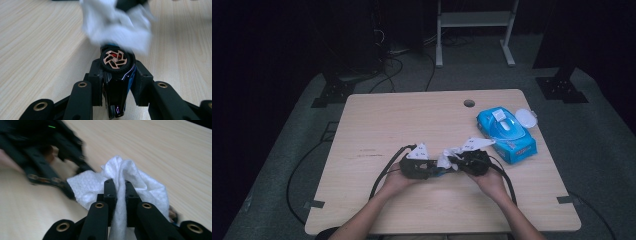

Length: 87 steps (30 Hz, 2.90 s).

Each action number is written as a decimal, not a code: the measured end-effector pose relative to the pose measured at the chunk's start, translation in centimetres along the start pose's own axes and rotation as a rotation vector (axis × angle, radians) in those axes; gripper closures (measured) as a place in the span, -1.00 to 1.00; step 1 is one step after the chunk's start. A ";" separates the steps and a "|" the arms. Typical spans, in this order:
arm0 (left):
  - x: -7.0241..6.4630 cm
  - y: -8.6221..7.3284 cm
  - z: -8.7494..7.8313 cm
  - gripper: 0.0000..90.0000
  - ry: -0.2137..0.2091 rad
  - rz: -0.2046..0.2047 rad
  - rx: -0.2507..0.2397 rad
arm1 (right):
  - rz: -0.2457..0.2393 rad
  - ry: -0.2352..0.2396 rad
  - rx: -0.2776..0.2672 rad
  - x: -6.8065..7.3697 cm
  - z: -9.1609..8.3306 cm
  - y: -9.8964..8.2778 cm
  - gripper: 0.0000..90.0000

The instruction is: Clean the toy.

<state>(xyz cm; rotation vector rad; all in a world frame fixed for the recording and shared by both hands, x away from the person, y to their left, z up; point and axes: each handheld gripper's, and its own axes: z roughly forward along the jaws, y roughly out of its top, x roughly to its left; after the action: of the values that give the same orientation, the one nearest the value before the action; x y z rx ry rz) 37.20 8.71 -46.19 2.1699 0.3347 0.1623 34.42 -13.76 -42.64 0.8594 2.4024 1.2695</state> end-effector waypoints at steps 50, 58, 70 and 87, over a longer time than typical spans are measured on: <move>0.0 0.1 -0.4 0.47 0.022 -0.001 0.021 | -0.071 -0.113 0.051 -0.7 0.0 0.7 0.86; 0.0 0.2 -0.4 0.47 0.024 0.001 0.028 | 0.069 -0.159 0.003 -4.4 -2.7 -1.5 0.86; 0.4 0.2 -0.8 0.44 0.015 -0.016 0.049 | 0.096 -0.092 -0.016 -3.7 -2.1 -1.3 0.85; 0.9 1.1 -1.0 0.43 -0.017 -0.009 0.073 | 0.142 -0.056 -0.028 -4.1 -2.0 -1.3 0.86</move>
<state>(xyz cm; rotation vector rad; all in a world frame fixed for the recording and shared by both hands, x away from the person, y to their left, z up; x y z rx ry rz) 37.98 9.12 -44.72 2.2406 0.3457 0.1283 36.13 -18.24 -42.68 1.0592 2.3106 1.3081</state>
